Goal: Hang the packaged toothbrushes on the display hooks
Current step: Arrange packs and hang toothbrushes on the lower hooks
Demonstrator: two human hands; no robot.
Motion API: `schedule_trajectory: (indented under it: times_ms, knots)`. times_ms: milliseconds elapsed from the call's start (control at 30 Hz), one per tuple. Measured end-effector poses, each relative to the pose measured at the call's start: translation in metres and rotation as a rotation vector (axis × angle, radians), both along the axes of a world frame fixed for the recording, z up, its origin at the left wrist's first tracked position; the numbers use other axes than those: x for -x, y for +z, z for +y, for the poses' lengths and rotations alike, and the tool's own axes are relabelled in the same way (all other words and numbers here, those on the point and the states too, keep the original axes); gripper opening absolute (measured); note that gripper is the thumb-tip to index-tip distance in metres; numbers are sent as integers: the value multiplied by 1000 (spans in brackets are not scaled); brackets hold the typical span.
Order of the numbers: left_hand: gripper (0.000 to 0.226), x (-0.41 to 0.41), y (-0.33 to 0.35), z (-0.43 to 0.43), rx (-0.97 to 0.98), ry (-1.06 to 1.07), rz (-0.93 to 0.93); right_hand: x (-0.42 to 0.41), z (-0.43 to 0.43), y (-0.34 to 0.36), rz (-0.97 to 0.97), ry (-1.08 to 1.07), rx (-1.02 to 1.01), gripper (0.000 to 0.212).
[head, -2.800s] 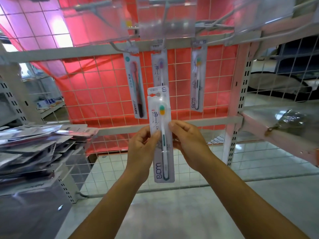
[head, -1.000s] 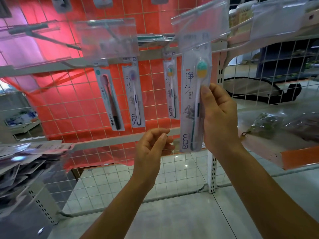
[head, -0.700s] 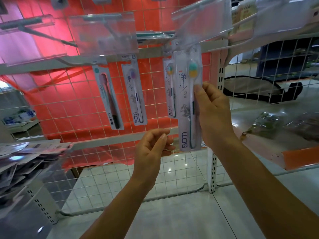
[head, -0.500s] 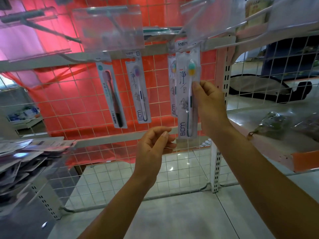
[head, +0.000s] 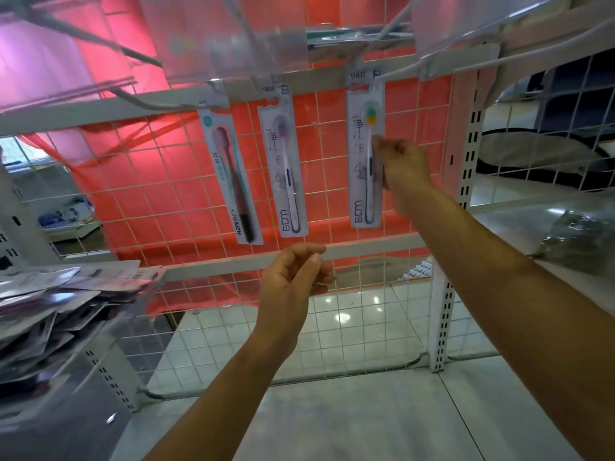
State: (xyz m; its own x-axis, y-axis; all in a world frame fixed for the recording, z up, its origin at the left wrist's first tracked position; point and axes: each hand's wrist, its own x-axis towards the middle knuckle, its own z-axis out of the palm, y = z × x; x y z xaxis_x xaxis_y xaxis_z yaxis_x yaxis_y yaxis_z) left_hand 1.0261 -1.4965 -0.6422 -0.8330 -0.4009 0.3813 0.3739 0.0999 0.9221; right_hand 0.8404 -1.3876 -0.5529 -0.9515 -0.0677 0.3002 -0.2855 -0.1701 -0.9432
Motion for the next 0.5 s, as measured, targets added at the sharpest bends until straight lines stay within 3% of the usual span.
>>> schedule_trajectory:
  times_ms: [233, 500]
  knots:
    - [19, -3, 1, -4, -2, 16, -11, 4, -3, -6, -17, -7, 54, 28]
    - [18, -15, 2, -1, 15, 0, 8, -3, 13, -3, 13, -74, 32, 21]
